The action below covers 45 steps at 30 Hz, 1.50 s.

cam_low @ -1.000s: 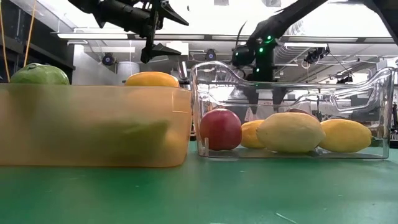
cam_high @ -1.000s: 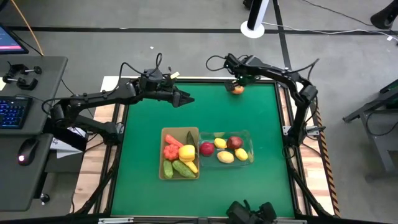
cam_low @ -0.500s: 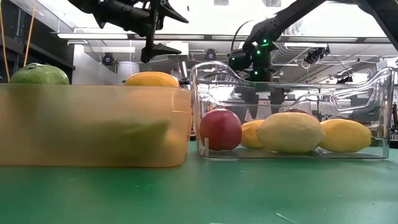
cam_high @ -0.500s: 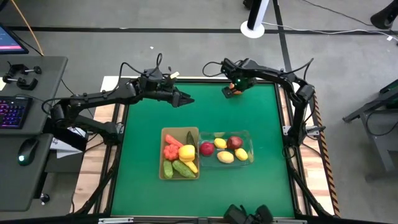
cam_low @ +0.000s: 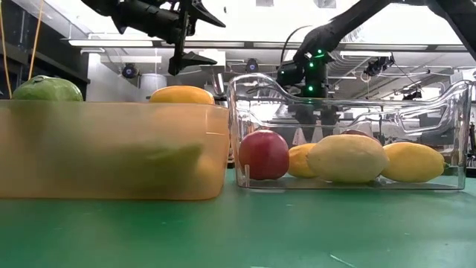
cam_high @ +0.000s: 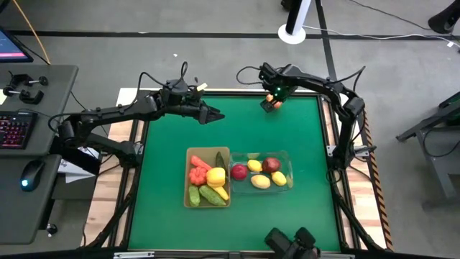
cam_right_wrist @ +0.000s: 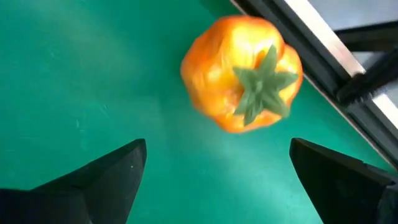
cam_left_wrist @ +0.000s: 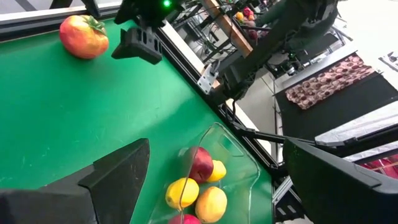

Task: Sort produce into baskets
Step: Put the tomato into the transparent bin

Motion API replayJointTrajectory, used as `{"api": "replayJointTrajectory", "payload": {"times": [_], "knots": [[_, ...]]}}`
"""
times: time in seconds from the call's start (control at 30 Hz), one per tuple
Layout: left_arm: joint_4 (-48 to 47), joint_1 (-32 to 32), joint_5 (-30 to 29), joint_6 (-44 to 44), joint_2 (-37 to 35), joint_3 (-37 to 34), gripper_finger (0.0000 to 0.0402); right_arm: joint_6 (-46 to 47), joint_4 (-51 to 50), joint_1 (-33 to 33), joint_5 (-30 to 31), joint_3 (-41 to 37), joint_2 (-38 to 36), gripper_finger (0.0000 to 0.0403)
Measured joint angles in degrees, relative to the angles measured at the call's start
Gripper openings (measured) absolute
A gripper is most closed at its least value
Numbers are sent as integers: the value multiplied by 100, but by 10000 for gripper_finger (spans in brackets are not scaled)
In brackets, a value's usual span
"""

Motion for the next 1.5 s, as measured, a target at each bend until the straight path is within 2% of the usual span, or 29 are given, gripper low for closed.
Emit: {"api": "replayJointTrajectory", "payload": {"times": [0.13,0.47,0.87,1.17,1.27,1.4,1.5], "knots": [[-1,0,0,-2,0,-1,356,-180,264,-249,-473,0,0,390],[-4,0,-15,-2,0,0,356,468,898,-674,-462,9,81,390],[-14,0,-22,-52,0,-1,356,1066,1199,-633,-402,9,745,390],[-65,0,-22,-42,0,0,356,934,1165,-594,-337,22,885,390],[-57,0,-22,-56,0,-1,356,890,1041,-588,-524,20,887,390],[729,0,208,-291,-23,-5,356,867,941,-512,-571,20,890,382],[1592,-1,389,-460,-140,-3,356,739,891,-435,-604,10,863,358]]}}
